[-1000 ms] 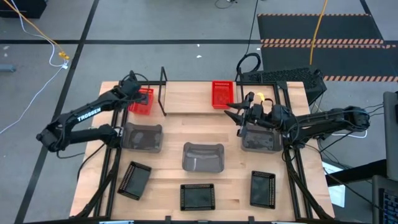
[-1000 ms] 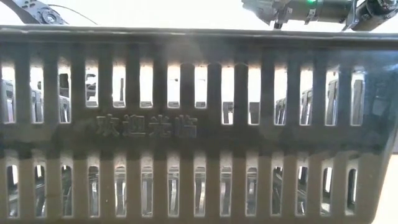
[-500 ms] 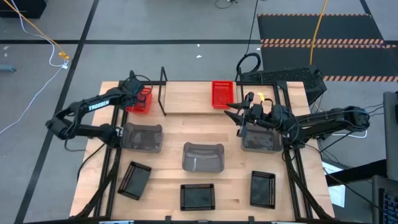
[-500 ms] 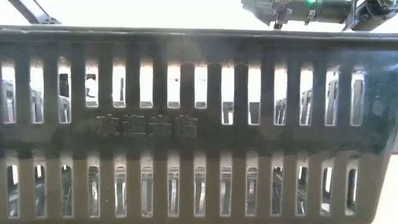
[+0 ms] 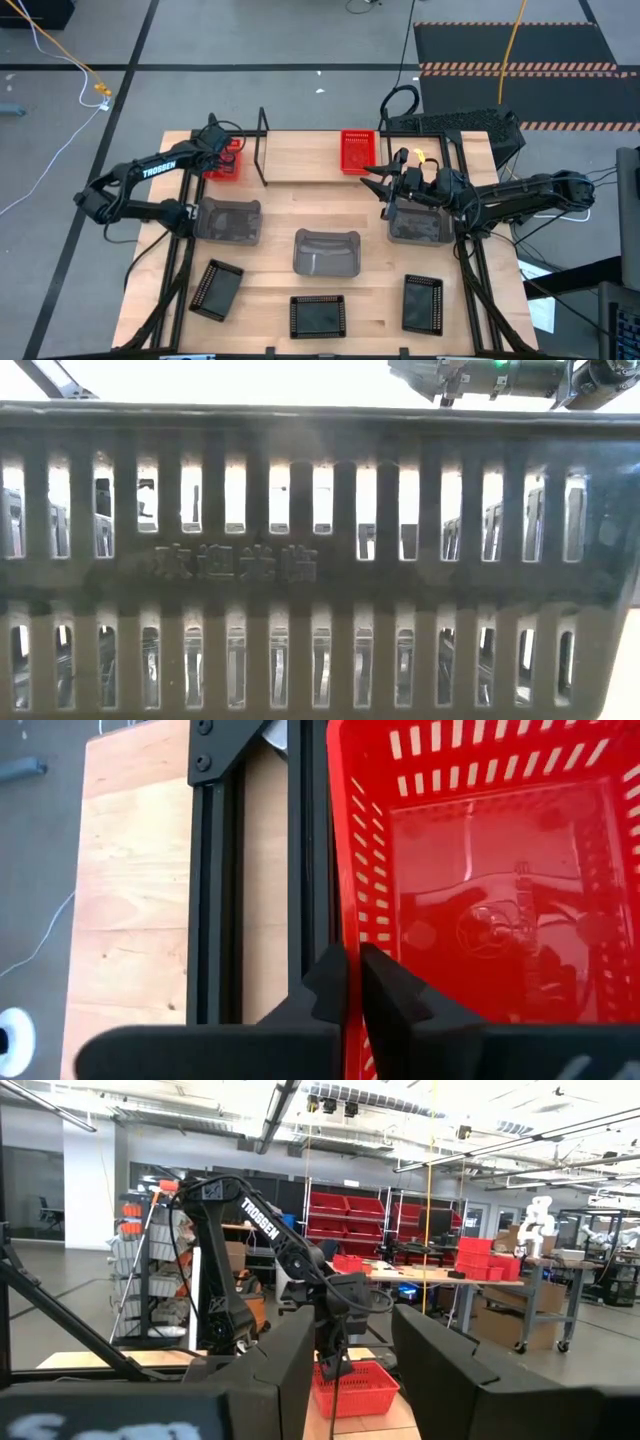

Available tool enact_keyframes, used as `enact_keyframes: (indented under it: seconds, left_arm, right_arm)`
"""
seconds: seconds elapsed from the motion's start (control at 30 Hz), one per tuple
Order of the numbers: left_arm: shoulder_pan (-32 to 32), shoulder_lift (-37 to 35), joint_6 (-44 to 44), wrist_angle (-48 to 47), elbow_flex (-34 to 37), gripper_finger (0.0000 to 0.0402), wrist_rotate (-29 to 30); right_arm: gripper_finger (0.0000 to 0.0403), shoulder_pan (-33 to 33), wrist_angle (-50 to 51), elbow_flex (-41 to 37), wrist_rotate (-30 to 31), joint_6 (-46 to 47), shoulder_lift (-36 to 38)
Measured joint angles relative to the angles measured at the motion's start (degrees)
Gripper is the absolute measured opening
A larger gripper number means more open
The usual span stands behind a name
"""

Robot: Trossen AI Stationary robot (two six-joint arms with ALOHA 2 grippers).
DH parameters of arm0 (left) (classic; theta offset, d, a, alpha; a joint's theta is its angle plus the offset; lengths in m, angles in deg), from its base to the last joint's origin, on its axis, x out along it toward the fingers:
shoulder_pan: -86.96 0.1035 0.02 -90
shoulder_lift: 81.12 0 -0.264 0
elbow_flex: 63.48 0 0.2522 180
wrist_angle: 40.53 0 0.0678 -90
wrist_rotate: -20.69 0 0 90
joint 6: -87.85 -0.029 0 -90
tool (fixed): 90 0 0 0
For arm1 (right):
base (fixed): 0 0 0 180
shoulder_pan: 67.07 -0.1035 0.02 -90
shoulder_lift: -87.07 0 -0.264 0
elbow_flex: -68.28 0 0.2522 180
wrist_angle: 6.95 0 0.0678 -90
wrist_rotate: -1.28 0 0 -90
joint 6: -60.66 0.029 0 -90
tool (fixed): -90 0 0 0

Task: Stack baskets on shelf by color
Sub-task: Stack the red bin on top of the other red bins on the shelf

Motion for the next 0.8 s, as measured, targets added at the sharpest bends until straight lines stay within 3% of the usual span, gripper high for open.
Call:
enact_keyframes:
  seconds: [0.2, 0.47, 0.6, 0.8]
  left_arm:
    - [0.0, -6.9, -0.4, -6.7, -3.3, 0.0009, 0.9]
    - [-2.2, -22.0, -2.6, -15.6, -16.6, 0.0009, 4.2]
    - [-5.9, -27.9, -3.4, -15.2, -21.9, 0.0008, 4.2]
    - [-15.5, -32.4, -7.1, -6.9, -23.9, 0.0008, -0.5]
  right_arm:
    - [0.0130, 0.0, 0.0, 0.0, 0.0, 0.0, 0.0]
    - [0.0130, 0.0, 2.7, 0.0, 0.0, -0.7, 0.0]
    - [0.0130, 0.0, 3.6, 0.0, 0.3, -1.6, 0.0]
    - [0.0130, -1.5, 9.0, 5.5, 9.0, -8.6, -5.6]
